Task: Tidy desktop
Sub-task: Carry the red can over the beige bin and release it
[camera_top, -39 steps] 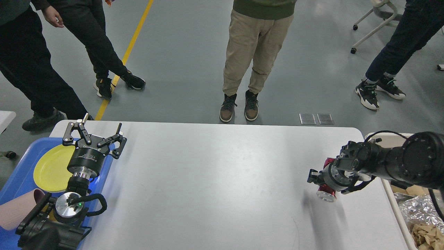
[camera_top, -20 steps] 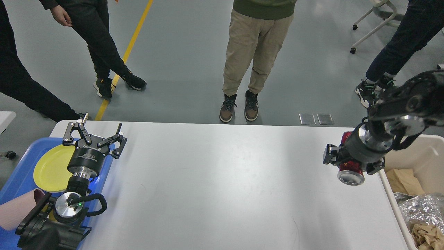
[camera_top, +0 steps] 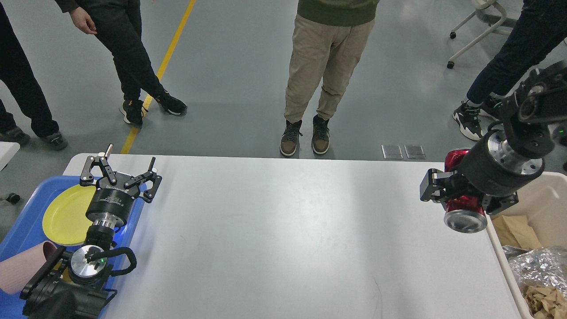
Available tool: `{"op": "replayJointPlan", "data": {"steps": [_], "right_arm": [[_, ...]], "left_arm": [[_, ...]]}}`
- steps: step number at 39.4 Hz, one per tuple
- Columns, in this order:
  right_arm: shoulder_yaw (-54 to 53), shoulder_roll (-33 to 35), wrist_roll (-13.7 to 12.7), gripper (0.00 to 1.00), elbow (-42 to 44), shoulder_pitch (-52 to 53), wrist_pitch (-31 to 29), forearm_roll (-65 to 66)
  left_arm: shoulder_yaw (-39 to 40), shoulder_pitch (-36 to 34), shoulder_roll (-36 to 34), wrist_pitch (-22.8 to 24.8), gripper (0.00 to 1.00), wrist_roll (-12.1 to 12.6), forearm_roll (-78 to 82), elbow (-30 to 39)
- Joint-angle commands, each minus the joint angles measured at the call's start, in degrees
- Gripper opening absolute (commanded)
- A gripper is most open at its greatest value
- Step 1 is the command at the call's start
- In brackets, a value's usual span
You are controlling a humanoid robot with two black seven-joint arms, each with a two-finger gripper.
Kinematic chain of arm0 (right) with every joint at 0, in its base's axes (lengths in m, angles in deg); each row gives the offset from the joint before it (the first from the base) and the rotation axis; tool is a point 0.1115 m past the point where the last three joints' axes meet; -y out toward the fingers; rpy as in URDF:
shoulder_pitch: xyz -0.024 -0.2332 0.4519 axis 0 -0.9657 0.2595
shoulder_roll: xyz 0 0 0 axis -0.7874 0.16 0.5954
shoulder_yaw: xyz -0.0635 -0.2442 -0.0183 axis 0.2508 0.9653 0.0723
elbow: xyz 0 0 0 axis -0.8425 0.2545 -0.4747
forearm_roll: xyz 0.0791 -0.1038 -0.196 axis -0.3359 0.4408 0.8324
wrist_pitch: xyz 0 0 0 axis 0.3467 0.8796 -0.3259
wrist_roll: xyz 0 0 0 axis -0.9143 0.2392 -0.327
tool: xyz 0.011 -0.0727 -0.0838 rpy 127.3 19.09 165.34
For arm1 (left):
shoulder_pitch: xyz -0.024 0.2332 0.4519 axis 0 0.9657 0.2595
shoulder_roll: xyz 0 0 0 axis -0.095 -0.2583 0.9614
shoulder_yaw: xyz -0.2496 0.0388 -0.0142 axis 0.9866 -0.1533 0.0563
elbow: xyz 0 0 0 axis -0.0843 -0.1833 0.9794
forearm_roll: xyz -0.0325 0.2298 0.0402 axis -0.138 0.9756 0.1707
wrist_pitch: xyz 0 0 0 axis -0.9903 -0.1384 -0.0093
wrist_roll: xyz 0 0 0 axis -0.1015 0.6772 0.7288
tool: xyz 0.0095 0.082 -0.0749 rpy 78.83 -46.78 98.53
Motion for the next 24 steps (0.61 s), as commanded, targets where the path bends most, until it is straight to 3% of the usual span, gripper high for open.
{"op": "replayJointPlan", "data": {"steps": [1,8,14,18,23,24], "right_arm": [[1.7,0.8,-0.1,0.0,0.5,0.2,0.5,0.0],[9.1,4.2,-0.2,0.0,3.3,-1.1,3.7,-1.0],[13.8,11.8,-0.3,0.0,9.8,-7.5,7.7,-0.7],[13.9,19.9,-0.4,0.0,21.0,-17.1,7.8,-0.3],[11.7,24.6,-0.3,0.0,34.8,-30.3,8.3,-0.6],[8.9,25.7,-0.3,0.0,40.0,-36.8,8.6,-1.3]], "left_arm": [[0.0,0.0,0.0,0.0,0.96,-0.1,0.0,0.0],[0.0,0.1,0.0,0.0,0.96,0.0,0.0,0.0],[0.0,0.0,0.0,0.0,0.96,0.0,0.0,0.0],[0.0,0.1,0.0,0.0,0.96,0.0,0.0,0.0],[0.0,0.1,0.0,0.0,0.96,0.0,0.0,0.0],[0.0,0.0,0.0,0.0,0.96,0.0,0.0,0.0]]}}
